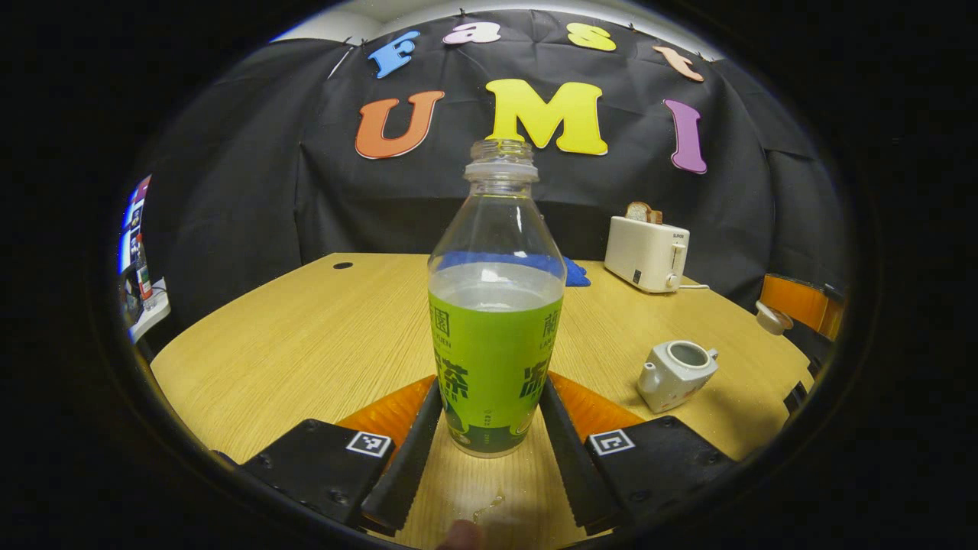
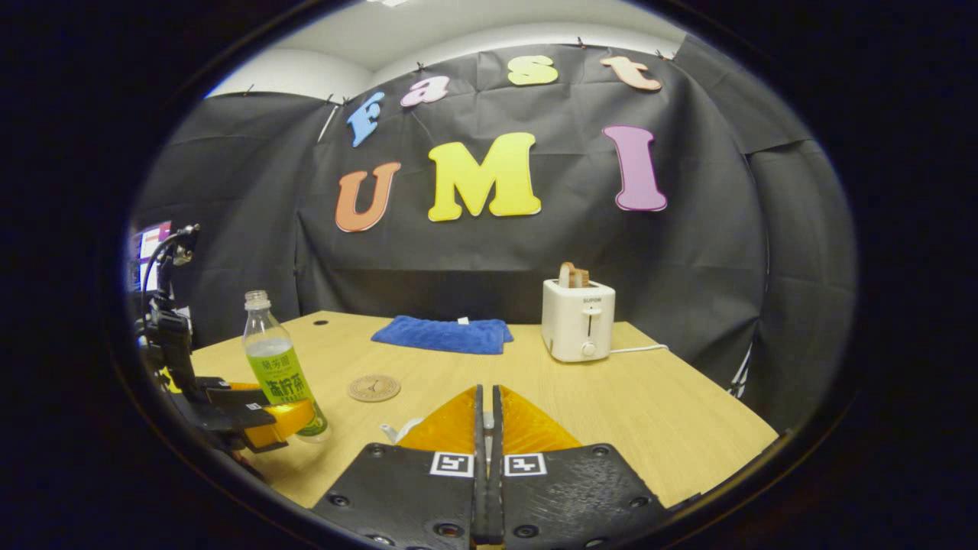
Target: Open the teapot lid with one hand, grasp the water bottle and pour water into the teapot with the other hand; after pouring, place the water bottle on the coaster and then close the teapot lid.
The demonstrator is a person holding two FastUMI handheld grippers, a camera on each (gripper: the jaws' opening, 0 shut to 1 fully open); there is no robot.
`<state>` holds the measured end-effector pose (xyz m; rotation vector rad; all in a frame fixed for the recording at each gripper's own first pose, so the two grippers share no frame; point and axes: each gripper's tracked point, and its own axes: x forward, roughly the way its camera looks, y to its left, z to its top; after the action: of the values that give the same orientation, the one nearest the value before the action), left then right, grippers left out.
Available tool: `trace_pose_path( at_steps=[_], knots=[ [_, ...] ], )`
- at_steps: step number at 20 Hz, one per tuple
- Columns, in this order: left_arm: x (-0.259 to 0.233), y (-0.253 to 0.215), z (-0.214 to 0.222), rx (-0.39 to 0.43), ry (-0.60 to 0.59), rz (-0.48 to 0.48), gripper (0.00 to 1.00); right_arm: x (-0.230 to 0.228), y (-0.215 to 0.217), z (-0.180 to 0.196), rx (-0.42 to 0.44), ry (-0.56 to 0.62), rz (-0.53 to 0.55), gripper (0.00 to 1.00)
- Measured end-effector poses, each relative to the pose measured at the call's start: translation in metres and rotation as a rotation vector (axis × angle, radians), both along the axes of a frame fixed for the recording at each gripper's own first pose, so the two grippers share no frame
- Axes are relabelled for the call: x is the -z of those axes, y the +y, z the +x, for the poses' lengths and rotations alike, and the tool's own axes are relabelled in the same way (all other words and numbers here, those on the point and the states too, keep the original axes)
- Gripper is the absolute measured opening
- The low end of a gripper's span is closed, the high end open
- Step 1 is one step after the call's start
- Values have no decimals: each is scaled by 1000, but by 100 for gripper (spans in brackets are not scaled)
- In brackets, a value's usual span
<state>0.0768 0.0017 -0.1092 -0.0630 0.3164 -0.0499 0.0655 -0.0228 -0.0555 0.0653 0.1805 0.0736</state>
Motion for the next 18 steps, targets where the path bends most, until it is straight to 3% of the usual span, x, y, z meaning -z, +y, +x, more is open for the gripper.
trace_pose_path(
  at_steps=[3, 7, 18],
  knots=[
    [-2, 2, -2, 6, 28, 60, 77, 1, -6, -1, 2, 5, 11, 0],
    [-11, 10, -4, 5, 29, 208, 75, 0, -16, -4, 3, 1, 17, 0],
    [-33, 39, 2, 61, 72, 732, 73, 9, -48, -13, 23, 15, 16, 0]
  ],
)
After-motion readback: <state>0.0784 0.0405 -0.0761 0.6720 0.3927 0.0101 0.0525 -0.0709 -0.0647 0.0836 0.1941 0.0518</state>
